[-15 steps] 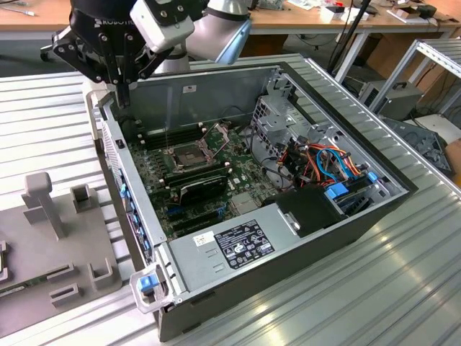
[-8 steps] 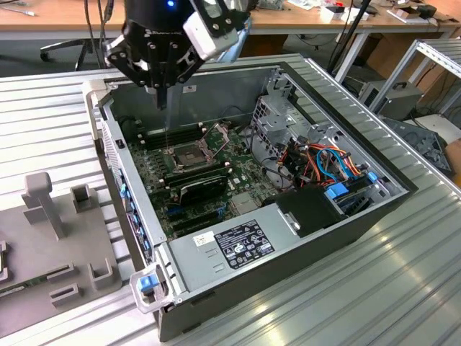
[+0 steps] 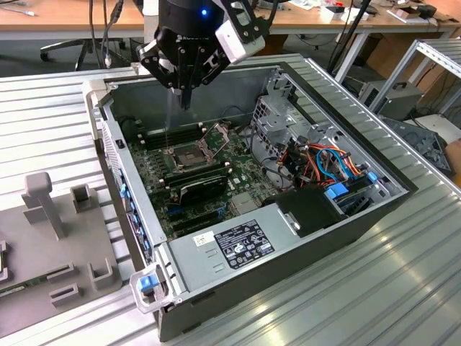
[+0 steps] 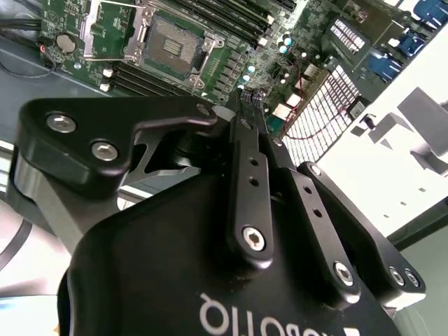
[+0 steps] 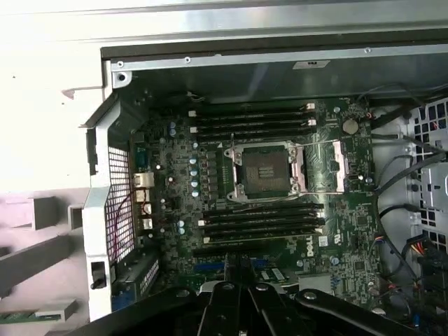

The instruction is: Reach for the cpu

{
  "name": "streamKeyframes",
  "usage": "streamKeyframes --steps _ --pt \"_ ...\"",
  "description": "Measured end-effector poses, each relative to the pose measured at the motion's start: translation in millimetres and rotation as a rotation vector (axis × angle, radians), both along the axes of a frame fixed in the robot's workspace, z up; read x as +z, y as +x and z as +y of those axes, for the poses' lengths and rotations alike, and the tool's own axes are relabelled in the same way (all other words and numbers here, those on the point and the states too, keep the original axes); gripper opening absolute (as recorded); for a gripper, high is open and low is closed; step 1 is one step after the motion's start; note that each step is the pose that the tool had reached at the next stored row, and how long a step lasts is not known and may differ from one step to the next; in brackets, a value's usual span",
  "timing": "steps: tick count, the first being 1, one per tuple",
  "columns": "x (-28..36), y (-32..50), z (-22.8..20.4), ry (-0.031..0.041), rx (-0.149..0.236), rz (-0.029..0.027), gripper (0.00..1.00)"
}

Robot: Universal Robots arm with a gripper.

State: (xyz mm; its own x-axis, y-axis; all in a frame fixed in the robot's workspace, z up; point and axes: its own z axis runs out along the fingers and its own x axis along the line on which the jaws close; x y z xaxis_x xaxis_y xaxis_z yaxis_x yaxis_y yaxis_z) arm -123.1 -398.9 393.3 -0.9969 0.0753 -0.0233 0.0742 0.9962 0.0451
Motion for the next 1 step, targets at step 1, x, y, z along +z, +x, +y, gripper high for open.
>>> streamKeyframes --steps 1 --pt "0.0 0.0 0.0 0.0 0.0 0.0 0.11"
